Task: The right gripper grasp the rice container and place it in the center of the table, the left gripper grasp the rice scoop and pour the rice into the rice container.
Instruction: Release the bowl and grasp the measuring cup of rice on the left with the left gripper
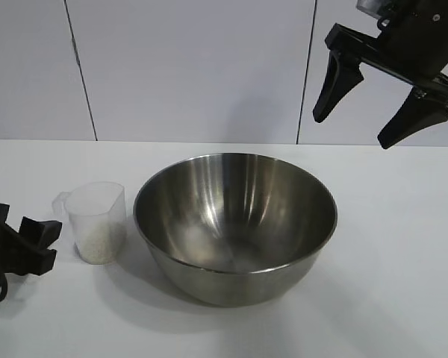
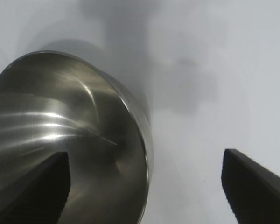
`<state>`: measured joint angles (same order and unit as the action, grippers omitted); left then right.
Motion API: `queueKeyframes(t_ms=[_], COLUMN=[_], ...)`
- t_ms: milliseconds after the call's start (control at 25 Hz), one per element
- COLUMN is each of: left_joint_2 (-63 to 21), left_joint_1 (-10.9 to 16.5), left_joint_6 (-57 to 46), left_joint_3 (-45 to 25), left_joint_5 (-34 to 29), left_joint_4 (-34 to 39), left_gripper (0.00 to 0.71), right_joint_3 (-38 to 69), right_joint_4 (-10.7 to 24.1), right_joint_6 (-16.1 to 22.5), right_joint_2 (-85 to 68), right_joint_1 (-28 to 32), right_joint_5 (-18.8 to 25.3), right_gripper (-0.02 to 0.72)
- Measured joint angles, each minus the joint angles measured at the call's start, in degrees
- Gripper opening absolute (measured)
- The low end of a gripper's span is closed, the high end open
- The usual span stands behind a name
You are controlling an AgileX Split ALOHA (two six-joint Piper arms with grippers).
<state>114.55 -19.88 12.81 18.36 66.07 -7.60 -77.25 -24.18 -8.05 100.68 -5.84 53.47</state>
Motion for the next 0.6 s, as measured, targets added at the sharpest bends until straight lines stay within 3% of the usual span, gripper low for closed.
queueKeyframes(t_ms=[600], left_joint_2=[3.9], left_joint_1=[0.0], left_joint_6=[-1.1], left_joint_3=[0.5], left_joint_5=[-0.1], left_joint_4=[0.7], left_gripper=[0.515], right_joint_3=[0.0], right_joint_4=[-0.1], right_joint_6=[0.0], right_joint_2=[0.0], right_joint_1=[0.0], right_joint_5=[0.0], right_gripper=[0.61])
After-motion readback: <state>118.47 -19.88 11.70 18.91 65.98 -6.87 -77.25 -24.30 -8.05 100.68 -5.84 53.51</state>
